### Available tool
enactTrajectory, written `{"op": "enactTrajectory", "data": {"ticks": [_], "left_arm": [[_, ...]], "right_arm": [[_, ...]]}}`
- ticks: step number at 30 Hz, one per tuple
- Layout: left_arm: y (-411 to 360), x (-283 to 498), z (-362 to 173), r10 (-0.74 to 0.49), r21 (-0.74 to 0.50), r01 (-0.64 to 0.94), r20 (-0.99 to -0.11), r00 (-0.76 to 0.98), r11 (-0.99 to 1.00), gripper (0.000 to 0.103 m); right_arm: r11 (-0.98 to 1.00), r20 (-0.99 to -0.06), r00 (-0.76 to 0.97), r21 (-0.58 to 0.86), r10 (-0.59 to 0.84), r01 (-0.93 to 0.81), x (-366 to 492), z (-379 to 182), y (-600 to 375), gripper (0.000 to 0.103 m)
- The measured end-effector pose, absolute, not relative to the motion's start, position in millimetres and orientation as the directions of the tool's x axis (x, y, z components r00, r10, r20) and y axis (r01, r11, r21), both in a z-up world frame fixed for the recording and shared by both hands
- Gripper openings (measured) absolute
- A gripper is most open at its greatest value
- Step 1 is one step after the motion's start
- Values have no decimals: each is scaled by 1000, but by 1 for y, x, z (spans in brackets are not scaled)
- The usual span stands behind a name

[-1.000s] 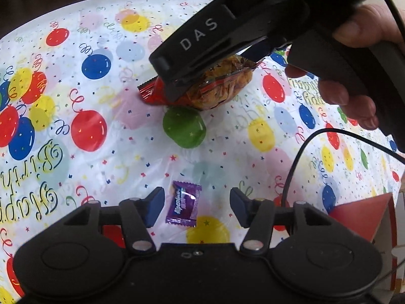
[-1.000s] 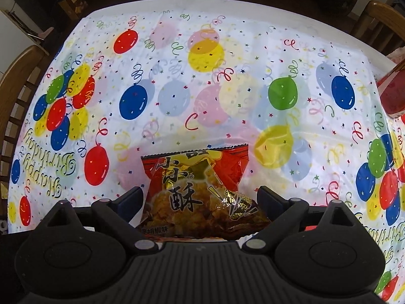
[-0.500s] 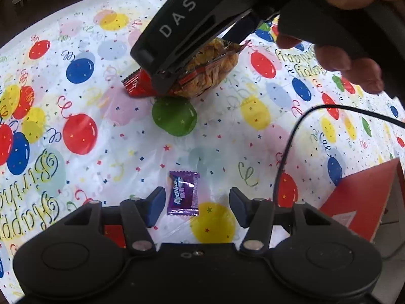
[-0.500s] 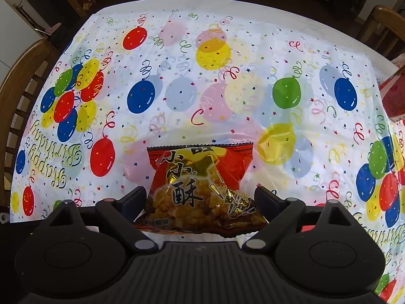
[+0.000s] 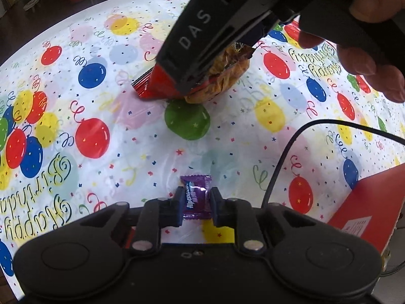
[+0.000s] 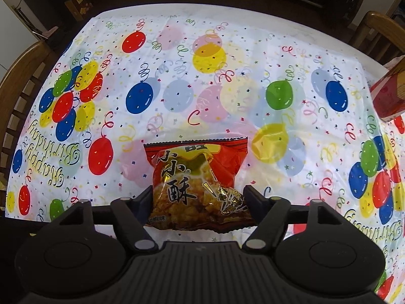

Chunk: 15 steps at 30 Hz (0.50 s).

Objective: Organize snacks
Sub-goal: 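Grasp the purple candy with left tool while right tool grasps red-yellow snack bag, then carry purple candy and snack bag into the white box and open both tools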

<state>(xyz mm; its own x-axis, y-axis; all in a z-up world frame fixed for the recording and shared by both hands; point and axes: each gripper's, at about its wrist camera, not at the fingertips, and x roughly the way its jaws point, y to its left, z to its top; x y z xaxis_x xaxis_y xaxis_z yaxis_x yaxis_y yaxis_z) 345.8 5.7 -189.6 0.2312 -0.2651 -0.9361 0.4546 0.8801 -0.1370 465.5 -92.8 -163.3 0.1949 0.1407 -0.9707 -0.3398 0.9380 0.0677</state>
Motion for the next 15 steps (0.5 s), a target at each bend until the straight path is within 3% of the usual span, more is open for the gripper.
{"op": "enactTrajectory", "data": {"ticks": [15], "left_arm": [[41, 327, -158, -296, -173, 370, -904, 308, 913, 17]], "right_arm": [[950, -942, 264, 131, 209, -284, 445, -105, -135, 71]]}}
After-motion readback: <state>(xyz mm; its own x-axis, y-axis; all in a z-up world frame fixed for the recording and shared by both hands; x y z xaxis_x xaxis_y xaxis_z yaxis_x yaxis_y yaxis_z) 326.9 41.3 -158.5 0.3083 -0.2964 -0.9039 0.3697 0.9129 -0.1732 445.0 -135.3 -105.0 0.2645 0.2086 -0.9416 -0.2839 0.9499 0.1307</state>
